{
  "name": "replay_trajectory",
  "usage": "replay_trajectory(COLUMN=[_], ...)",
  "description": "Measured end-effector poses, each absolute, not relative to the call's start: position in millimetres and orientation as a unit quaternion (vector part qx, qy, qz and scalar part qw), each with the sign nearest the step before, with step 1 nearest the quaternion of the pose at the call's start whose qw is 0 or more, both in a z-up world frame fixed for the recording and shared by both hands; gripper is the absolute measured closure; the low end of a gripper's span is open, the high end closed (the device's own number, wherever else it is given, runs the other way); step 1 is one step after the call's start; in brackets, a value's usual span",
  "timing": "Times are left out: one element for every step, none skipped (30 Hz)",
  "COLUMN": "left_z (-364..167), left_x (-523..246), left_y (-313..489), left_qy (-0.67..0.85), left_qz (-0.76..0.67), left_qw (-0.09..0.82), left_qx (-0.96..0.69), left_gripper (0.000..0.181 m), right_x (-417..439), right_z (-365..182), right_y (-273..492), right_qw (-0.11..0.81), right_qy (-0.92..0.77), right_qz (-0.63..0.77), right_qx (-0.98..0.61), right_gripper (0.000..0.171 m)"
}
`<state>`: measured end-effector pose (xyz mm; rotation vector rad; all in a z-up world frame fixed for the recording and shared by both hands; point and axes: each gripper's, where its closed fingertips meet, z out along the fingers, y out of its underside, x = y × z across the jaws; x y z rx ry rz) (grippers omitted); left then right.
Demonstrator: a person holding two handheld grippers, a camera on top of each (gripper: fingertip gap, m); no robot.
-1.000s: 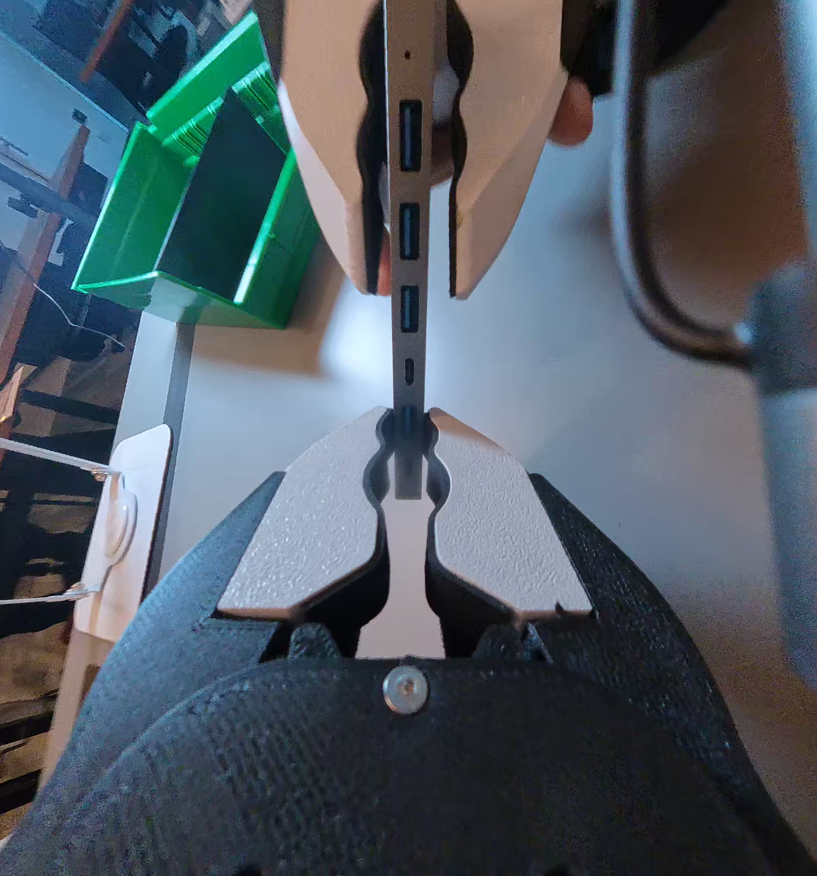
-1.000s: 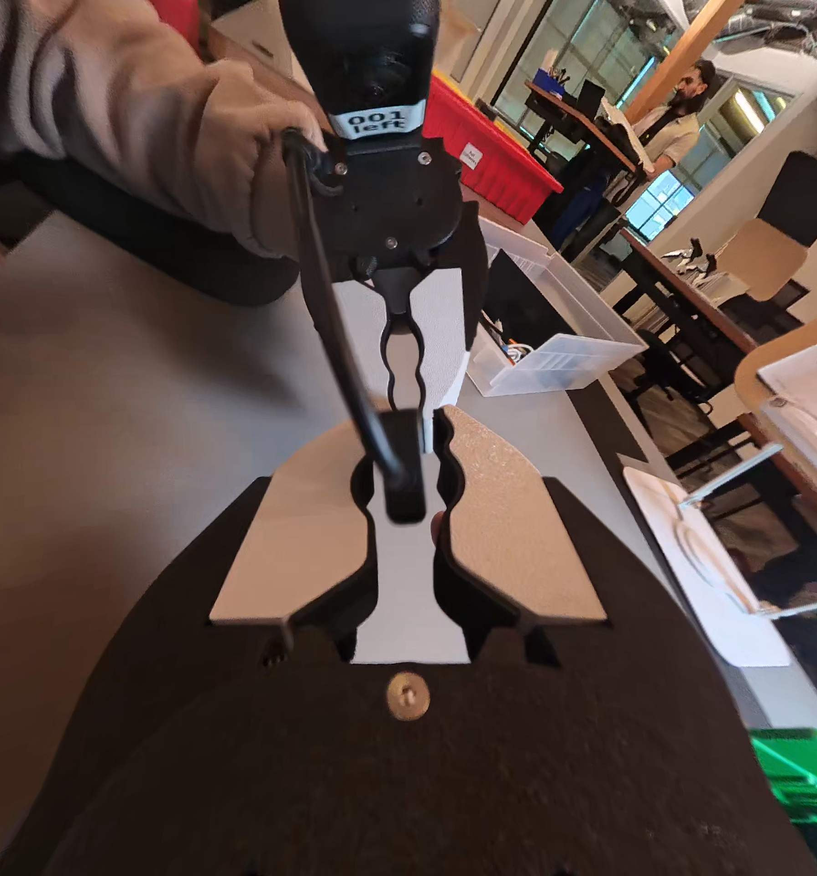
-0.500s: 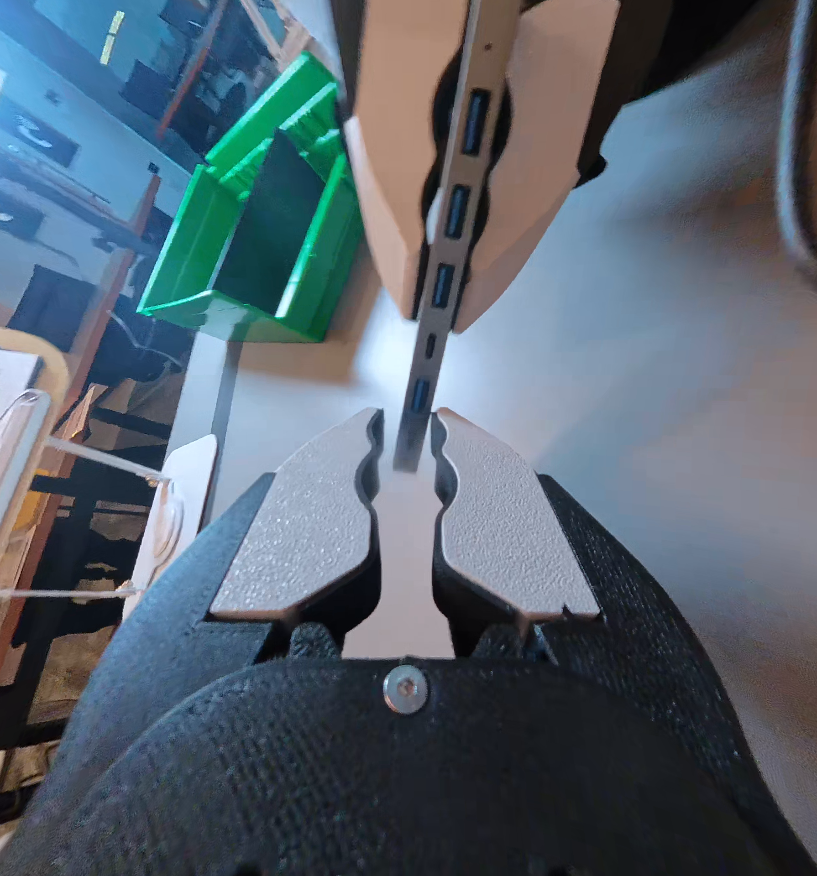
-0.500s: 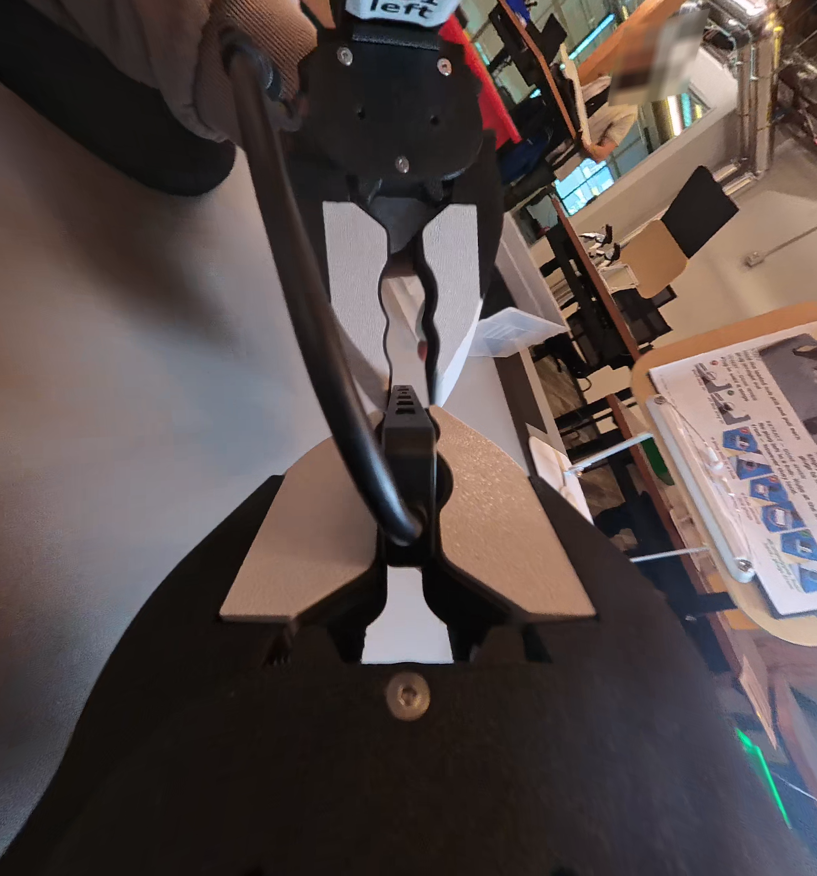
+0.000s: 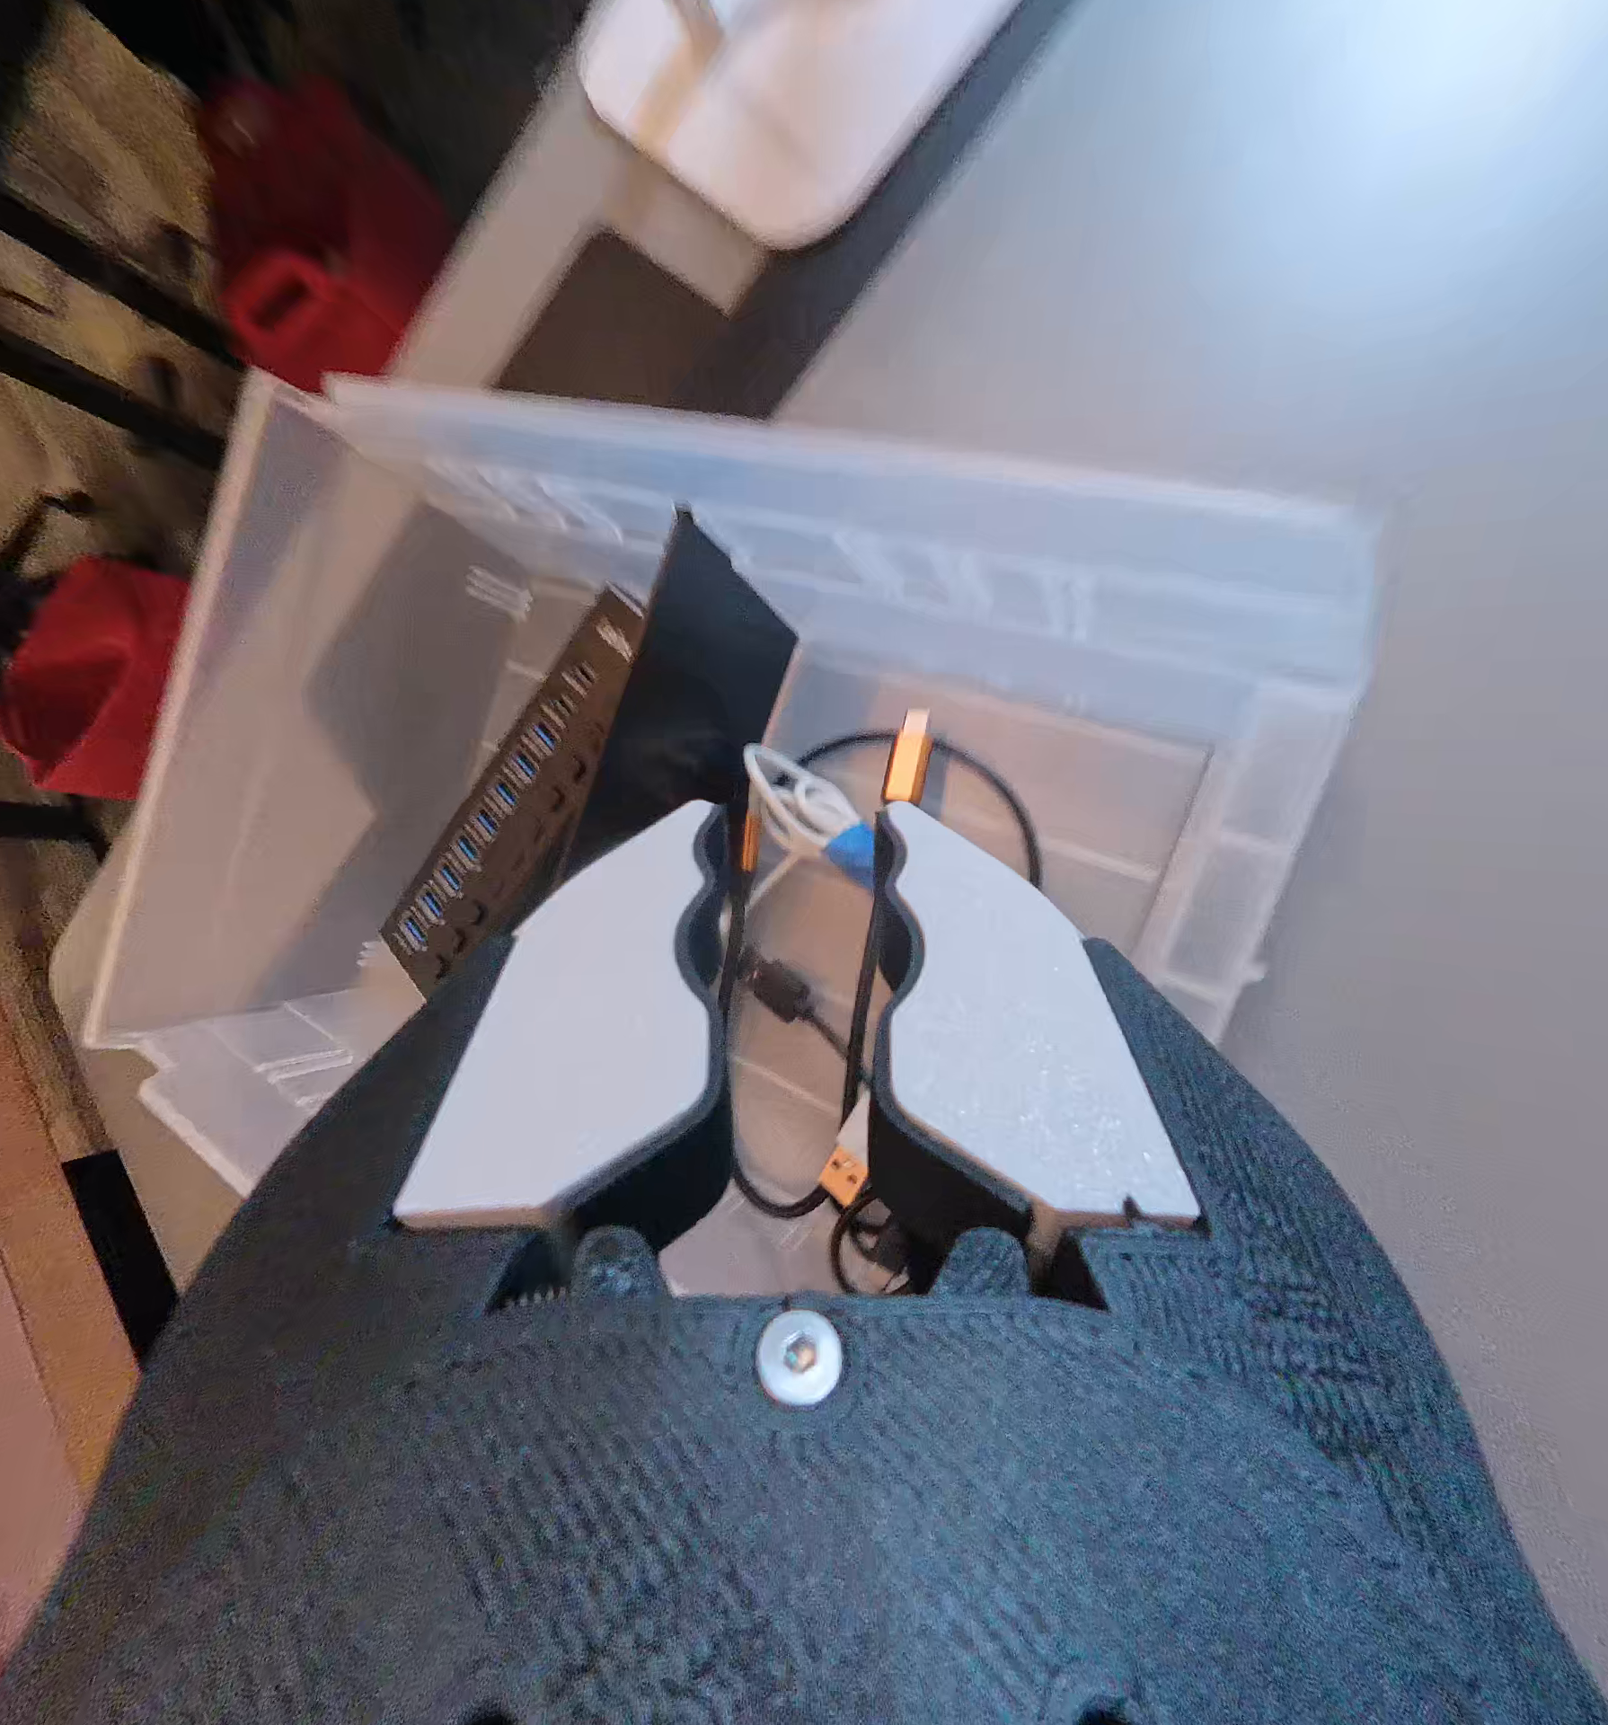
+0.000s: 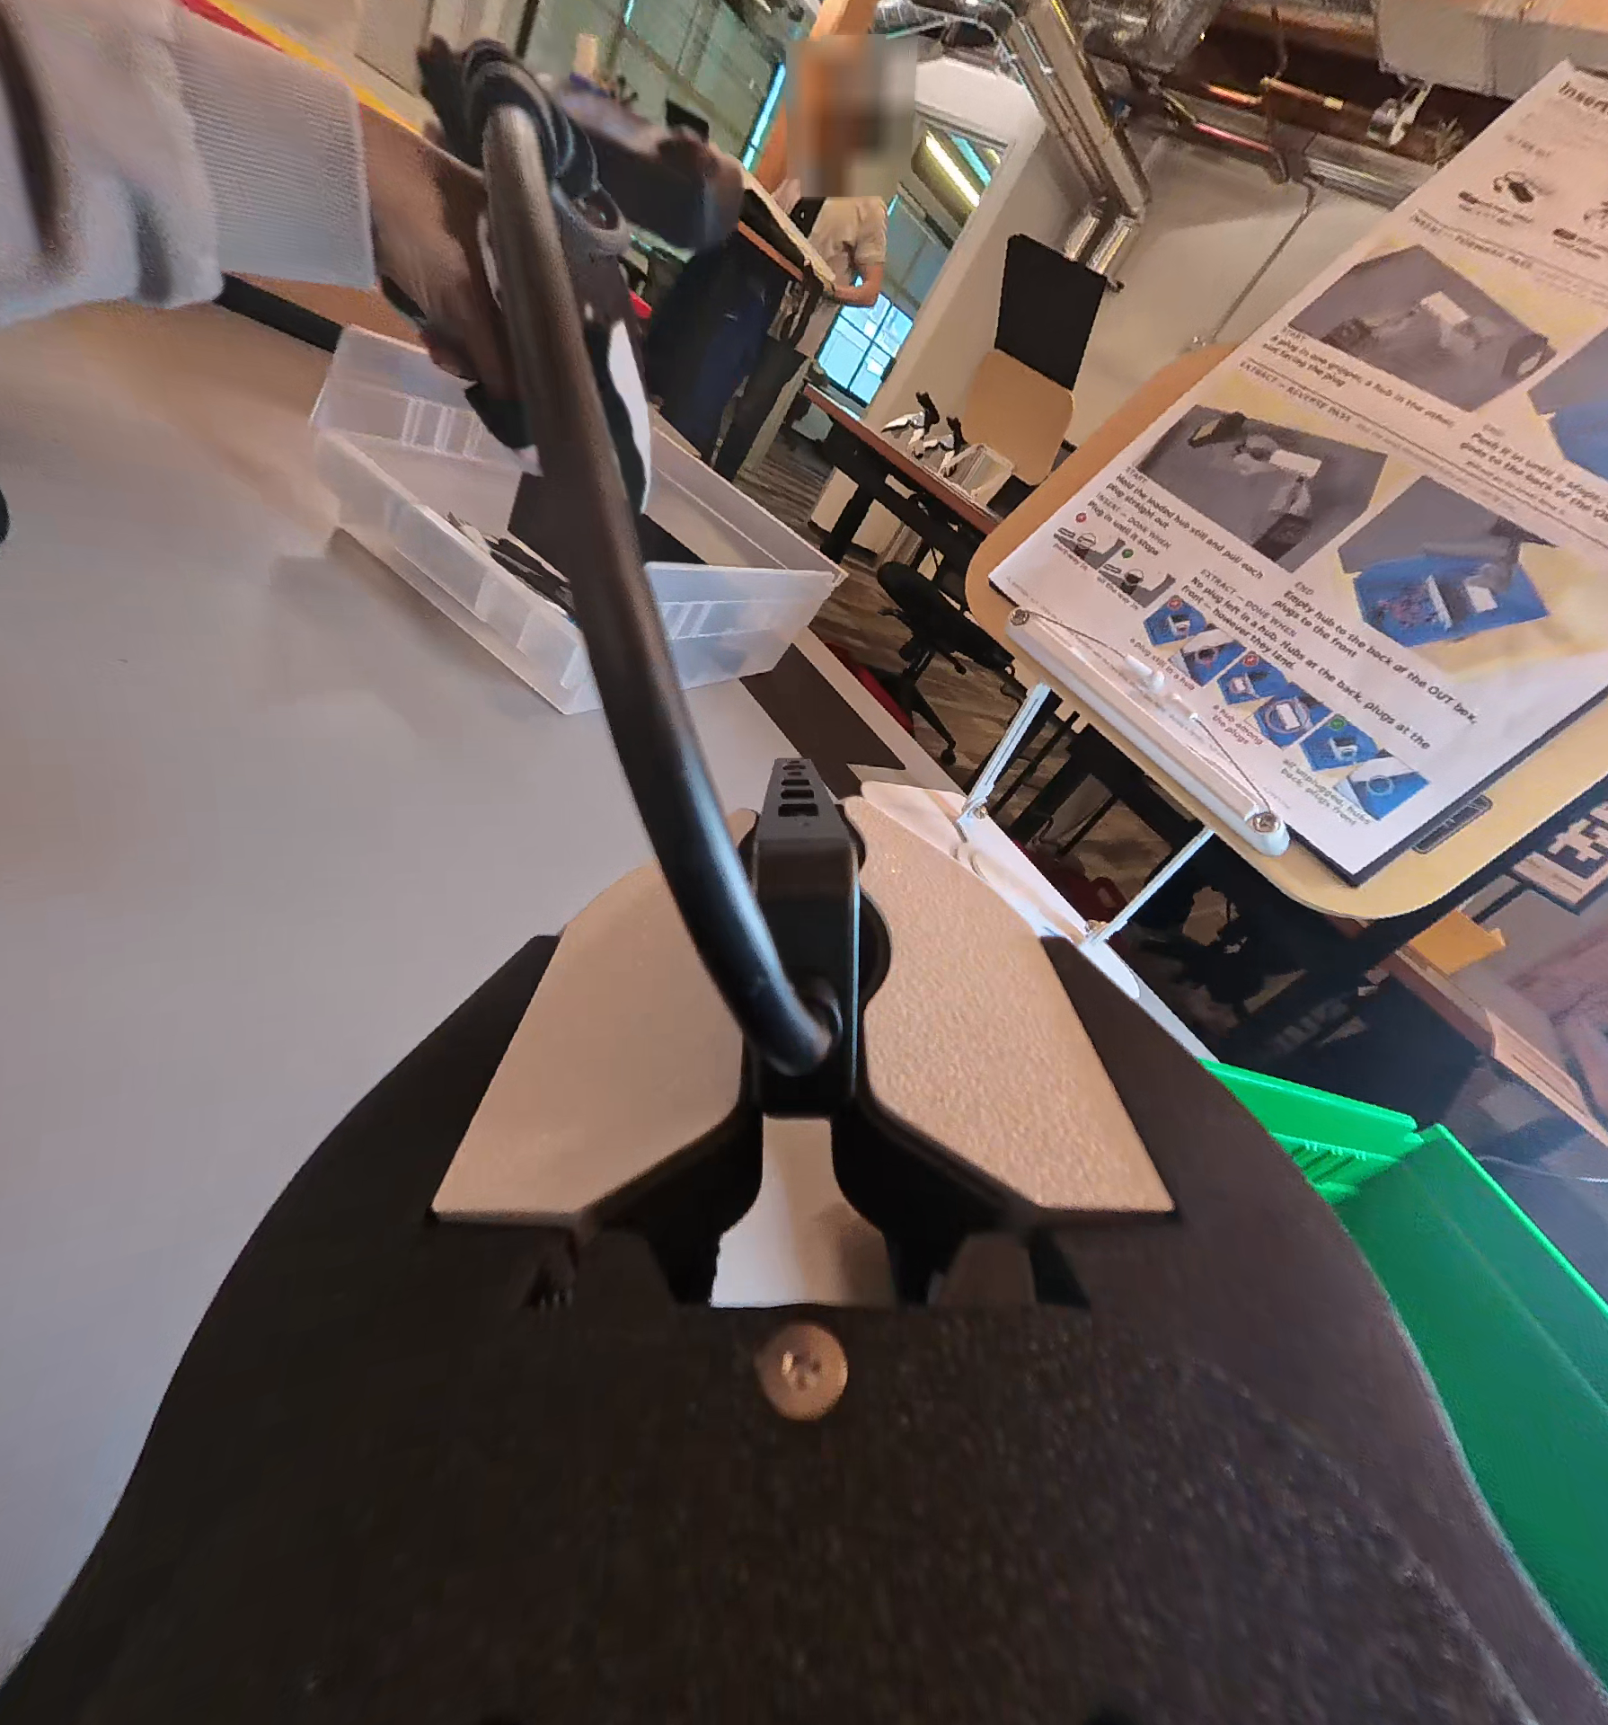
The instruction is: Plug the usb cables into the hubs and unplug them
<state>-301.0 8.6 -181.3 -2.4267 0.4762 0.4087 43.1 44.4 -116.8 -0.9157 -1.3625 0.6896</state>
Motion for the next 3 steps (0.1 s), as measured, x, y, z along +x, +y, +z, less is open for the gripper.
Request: replay_trajectory(left_z=[-194, -206, -215], left_x=[-307, -311, -314], left_y=[7, 3, 0], left_qy=[0.189, 0.192, 0.194], left_qz=[0.138, 0.115, 0.092], left_qw=[0.27, 0.23, 0.197], left_qx=[-0.934, -0.947, -0.956], left_gripper=[0.153, 0.151, 0.152], right_x=[44, 44, 45], right_z=[-117, -118, -118], right_y=[45, 44, 43], right_qw=[0.629, 0.629, 0.628], right_qy=[-0.596, -0.597, -0.598], right_qz=[0.299, 0.299, 0.298], right_qx=[-0.4, -0.399, -0.397], right_gripper=[0.161, 0.16, 0.16])
